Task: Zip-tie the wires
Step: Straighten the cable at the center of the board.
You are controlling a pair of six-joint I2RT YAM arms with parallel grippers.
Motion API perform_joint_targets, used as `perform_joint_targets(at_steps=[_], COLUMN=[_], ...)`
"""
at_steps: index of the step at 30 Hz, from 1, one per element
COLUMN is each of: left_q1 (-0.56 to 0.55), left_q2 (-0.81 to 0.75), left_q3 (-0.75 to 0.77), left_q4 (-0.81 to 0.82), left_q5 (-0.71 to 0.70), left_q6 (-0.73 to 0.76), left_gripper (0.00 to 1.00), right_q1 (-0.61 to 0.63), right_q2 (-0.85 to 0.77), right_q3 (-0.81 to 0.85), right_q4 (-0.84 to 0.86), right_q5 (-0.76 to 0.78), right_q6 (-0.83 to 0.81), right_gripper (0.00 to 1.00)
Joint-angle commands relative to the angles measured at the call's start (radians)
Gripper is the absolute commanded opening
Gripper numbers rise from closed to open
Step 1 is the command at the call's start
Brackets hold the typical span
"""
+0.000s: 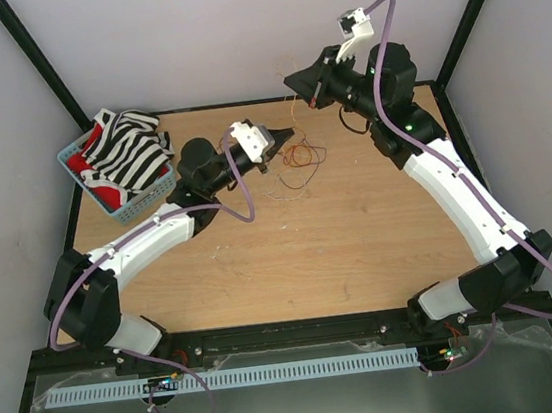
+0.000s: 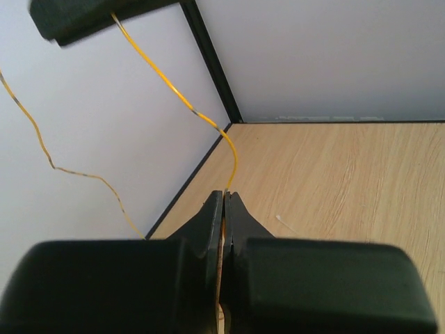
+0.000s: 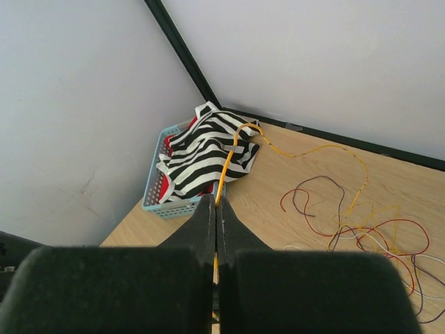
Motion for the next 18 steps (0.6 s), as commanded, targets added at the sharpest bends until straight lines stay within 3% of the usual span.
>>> perform_joint_targets(at_steps=[1,10,15,18], left_q1=[-0.001,0.026,0.029,0.03], left_q2=[-0.03,-0.061,-0.059,-0.051], left_q3=[-0.039,-0.089,-0.087,-0.078], left_q4=[0.044,0.044,0.045,0.046], left_q5=[-0.014,-0.015,-0.002,-0.005], left_q6=[0.013,-0.029,-0.037,-0.034], left_gripper=[0.0,0.02,0.47,0.63], right_q1=[0.002,0.002,0.002,0.002], right_q2=[-0.02,-0.007,0.001,0.001], right_q3=[-0.002,-0.005,-0.012,-0.014], right_q4=[0.049,0.058,0.067,0.067], right_q5=[-0.011,-0.02,-0.041,-0.044], right_q6=[0.009,0.028,0.051,0.054], right_gripper=[0.0,0.0,0.0,0.0])
